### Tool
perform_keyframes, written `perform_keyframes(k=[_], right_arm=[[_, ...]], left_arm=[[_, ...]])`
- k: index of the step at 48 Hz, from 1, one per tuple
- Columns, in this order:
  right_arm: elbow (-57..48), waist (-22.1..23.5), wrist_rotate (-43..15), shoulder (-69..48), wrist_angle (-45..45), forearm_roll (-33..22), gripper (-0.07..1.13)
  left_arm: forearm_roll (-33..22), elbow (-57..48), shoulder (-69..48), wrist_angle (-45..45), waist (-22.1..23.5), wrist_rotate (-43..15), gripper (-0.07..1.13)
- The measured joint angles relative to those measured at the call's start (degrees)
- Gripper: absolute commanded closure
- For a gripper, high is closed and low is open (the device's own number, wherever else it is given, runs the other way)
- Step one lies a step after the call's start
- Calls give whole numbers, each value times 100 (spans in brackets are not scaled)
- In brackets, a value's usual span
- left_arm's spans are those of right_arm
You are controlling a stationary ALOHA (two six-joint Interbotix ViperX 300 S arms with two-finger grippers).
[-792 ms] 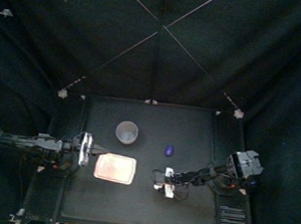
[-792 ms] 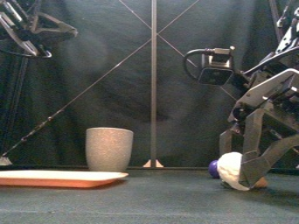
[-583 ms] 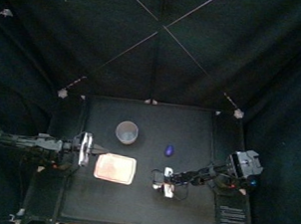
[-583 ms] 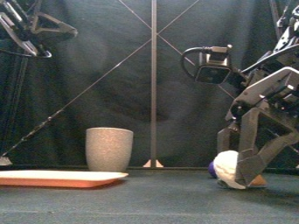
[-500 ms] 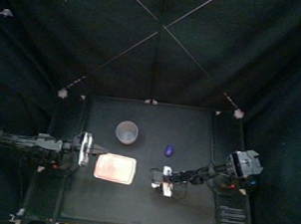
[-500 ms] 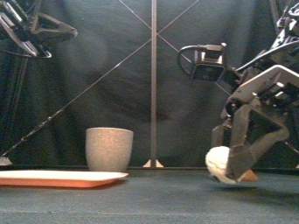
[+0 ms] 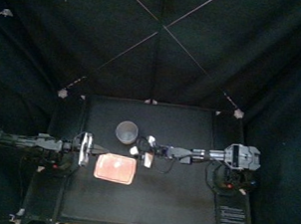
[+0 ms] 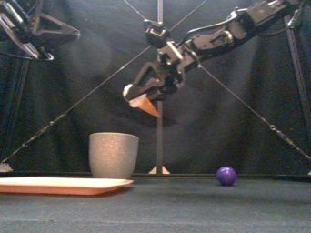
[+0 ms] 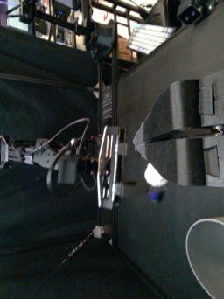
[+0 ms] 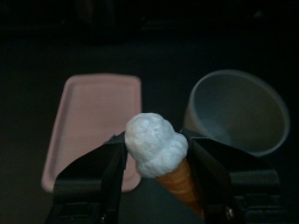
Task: Pick the ice cream then place it in the grey bowl
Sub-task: Place ice cream in the grey bowl
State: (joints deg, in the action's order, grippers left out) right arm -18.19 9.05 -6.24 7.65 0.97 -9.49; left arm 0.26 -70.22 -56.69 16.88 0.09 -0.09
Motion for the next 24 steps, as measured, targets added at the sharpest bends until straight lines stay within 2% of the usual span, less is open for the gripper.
perform_keyframes(k=[14,19,24], right_arm=[[1556,483,-35,1327,-88,9,51],[1837,589,-26,1600,-343,9,45],[1969,650,-35,1705,-589,9,32]], left_arm=[[0,-26,-26,0,0,0,108],[-9,-26,-35,0,-9,0,108],[0,-26,-44,0,0,0,108]])
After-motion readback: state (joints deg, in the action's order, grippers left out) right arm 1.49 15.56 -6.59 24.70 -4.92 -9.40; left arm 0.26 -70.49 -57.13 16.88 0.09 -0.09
